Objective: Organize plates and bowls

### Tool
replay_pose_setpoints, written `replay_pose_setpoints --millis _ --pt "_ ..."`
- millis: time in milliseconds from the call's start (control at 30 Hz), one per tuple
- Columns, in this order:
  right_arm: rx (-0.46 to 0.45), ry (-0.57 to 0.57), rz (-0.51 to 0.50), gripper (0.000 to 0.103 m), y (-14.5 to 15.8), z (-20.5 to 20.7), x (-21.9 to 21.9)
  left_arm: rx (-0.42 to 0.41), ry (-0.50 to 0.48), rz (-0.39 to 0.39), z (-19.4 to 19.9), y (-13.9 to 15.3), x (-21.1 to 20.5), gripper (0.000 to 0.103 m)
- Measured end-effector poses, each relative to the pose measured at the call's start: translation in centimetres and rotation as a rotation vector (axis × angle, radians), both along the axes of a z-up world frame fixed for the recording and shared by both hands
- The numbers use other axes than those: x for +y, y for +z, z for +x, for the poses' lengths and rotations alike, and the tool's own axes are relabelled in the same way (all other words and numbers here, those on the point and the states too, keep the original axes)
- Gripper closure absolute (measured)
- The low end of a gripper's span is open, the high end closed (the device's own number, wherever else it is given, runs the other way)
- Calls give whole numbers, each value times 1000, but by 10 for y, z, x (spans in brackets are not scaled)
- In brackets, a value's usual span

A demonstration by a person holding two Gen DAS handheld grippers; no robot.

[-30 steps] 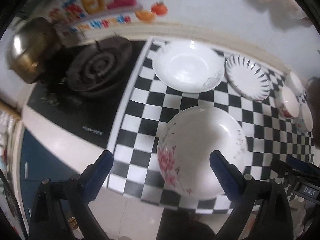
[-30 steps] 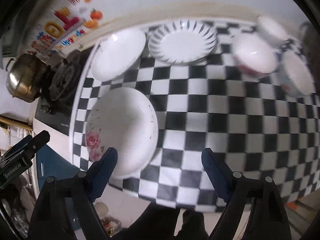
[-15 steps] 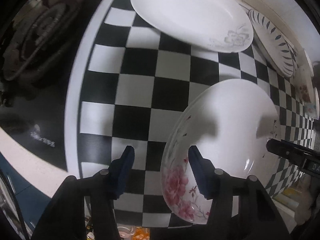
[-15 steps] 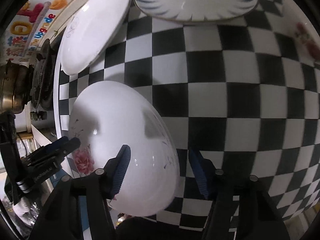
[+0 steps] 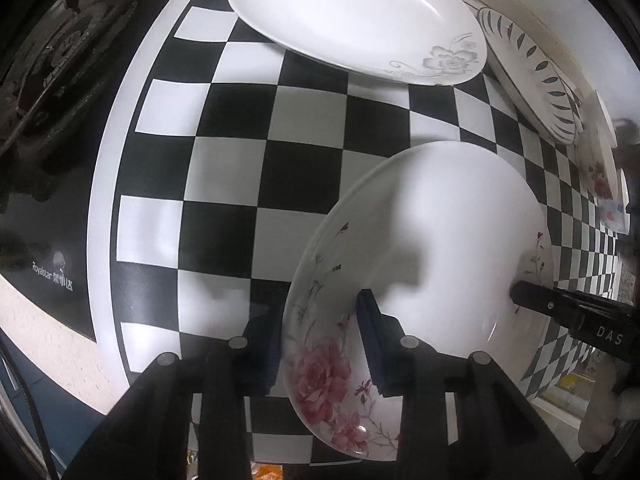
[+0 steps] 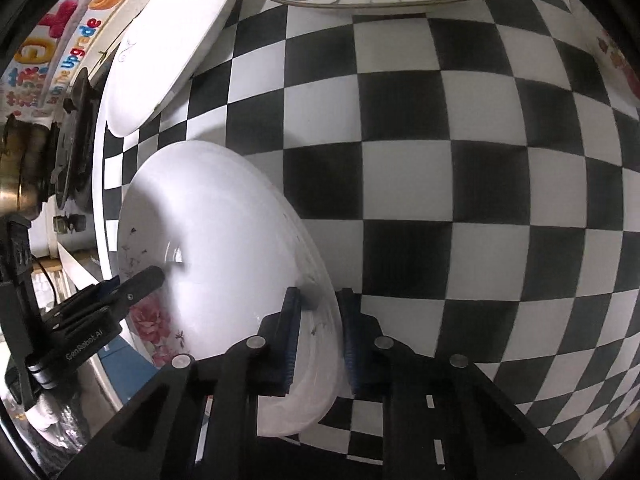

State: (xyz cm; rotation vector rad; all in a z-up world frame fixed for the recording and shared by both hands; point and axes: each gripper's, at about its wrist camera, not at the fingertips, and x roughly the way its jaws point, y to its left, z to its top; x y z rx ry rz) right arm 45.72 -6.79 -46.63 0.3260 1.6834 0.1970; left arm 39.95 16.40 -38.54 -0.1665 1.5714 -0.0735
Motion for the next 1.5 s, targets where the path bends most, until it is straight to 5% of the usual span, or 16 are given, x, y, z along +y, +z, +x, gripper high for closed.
replay_pose_setpoints --millis 533,767,1100,1500 --pt "-63 -61 24 83 30 -10 -62 -81 -74 -10 -6 53 -75 71" --pt "-97 -116 17 84 51 -21 -115 -89 -123 -29 4 32 -107 71" --pt "-82 -177 -4 84 38 -37 -170 -58 -179 -37 9 11 -155 71" --pt "-52 -156 18 85 19 -39 -177 -16 -159 -2 9 -7 -155 71"
